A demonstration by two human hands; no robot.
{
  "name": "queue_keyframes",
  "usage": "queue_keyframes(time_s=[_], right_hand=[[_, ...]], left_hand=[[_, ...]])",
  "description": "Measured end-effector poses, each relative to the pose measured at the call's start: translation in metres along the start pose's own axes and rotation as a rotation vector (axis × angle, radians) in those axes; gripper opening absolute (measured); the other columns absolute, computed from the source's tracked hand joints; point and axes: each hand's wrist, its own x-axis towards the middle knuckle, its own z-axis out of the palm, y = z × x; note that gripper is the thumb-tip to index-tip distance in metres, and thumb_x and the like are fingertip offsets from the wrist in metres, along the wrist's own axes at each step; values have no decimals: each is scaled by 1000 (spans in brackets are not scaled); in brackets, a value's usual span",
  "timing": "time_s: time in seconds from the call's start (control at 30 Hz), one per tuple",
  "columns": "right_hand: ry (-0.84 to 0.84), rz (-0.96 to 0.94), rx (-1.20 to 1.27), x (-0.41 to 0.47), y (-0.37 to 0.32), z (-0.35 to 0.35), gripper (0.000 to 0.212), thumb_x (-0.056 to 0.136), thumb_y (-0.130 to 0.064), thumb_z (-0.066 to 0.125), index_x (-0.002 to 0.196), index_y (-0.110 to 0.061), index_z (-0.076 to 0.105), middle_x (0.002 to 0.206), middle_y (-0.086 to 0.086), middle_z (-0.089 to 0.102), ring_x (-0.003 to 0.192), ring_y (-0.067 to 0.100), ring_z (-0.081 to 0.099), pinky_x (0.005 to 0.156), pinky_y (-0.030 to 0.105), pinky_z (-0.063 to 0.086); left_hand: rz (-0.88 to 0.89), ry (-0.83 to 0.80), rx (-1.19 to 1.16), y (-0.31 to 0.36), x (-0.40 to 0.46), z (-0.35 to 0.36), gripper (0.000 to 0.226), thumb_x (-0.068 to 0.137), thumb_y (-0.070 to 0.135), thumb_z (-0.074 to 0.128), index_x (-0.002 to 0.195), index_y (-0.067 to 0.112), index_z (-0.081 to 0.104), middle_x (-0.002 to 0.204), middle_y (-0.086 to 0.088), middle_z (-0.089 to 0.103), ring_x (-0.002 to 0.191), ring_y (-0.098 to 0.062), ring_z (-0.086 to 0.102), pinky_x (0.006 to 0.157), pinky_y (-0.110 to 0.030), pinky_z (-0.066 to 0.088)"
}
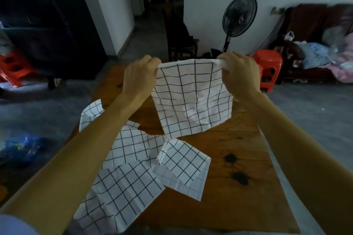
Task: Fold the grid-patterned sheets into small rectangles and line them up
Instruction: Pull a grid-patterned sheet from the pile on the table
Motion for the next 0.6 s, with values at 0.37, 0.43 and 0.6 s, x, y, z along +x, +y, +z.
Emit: queue_keyframes(time_s=[0.37,0.43,0.6], right_hand=[[-134,92,-64,-136,-16,-20,26,77,-4,71,101,-12,68,95,5,71,90,28,65,85,44,45],[-203,137,-62,-167,-19,-24,28,76,-3,70,102,-11,69,99,7,71,93,30,64,88,45,45],[-430,224,-88,-243,-28,-29,26,81,-15,69,106,-11,69,106,8,71,102,28,64,95,40,41]], left_hand=[[68,-79,-58,-13,-102,-8,19,90,7,61,108,4,66,94,-12,66,79,-27,64,68,-34,51],[99,-177,-83,-11,-128,-2,20,88,5,63,108,3,67,92,-13,66,78,-28,63,66,-35,51],[163,-405,-125,-7,-189,13,16,79,-2,69,94,2,71,81,-14,63,71,-32,60,58,-38,49]])
